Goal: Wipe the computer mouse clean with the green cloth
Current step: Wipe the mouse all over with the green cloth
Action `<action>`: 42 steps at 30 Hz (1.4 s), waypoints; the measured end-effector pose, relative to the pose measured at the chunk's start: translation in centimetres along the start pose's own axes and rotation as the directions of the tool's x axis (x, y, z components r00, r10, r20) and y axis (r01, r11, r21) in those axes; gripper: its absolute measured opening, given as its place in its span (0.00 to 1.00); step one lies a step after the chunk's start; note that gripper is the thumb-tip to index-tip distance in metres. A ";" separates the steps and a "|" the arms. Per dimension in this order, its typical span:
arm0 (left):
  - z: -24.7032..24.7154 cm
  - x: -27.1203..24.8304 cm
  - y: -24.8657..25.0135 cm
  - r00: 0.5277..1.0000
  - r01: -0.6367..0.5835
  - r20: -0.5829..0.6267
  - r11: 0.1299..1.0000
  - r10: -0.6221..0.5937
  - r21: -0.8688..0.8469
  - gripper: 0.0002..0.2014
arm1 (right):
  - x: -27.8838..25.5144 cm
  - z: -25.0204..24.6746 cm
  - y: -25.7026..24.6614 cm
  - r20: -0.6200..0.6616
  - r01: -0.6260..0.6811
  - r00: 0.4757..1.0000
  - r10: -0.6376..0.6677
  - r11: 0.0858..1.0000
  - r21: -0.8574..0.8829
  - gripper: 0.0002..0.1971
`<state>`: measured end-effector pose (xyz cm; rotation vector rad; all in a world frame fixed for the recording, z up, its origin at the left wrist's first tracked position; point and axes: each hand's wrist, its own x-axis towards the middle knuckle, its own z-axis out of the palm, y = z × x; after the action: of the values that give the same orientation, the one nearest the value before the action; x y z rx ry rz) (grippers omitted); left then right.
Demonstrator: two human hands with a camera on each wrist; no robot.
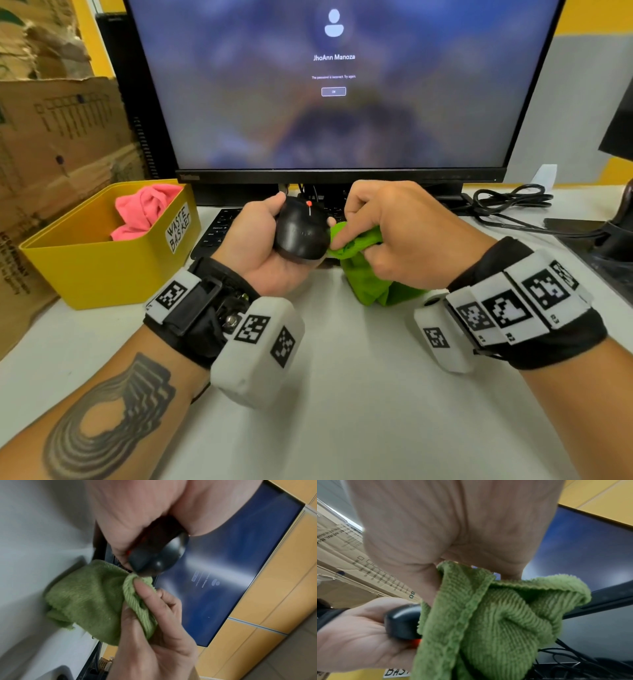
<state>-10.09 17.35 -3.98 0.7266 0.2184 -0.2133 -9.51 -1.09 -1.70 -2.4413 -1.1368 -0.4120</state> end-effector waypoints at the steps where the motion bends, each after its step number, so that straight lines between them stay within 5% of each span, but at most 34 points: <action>1: 0.1 -0.1 -0.1 1.000 -0.005 0.015 1.000 0.005 0.001 0.28 | 0.0 0.0 0.0 -0.003 -0.003 1.000 0.003 1.000 -0.002 0.19; 8: 0.2 -0.3 -0.2 0.999 -0.029 0.026 0.993 0.026 0.111 0.30 | -0.3 0.1 -0.5 0.046 0.023 0.998 -0.030 0.990 0.137 0.22; 17: -0.8 -0.1 -0.5 0.990 0.043 0.111 0.937 -0.087 0.347 0.55 | 0.2 -0.3 0.2 -0.205 -0.018 0.976 0.072 0.968 0.252 0.18; 24: -0.1 -0.3 -1.1 0.994 -0.012 0.101 0.876 -0.042 0.482 0.55 | 0.2 0.6 -0.7 -0.037 -0.004 0.999 0.007 0.995 0.102 0.24; 31: -0.3 -0.5 -0.6 0.991 -0.056 0.131 0.878 -0.007 0.475 0.59 | -0.2 0.5 -1.7 0.118 0.046 0.991 -0.061 0.990 0.130 0.24; 36: 0.1 -0.5 -1.3 0.992 -0.012 0.108 0.818 -0.062 0.575 0.61 | 0.1 0.3 -0.5 -0.036 -0.044 0.998 0.048 0.994 0.099 0.27; 42: 0.7 -1.1 -1.9 0.984 -0.058 0.163 0.750 -0.067 0.658 0.51 | 0.4 0.4 -0.3 -0.179 -0.090 0.978 0.104 0.992 0.084 0.20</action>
<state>-11.54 15.63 -4.39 1.4157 -0.0401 -0.3681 -9.48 -0.44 -1.78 -2.3278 -0.9350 -0.5401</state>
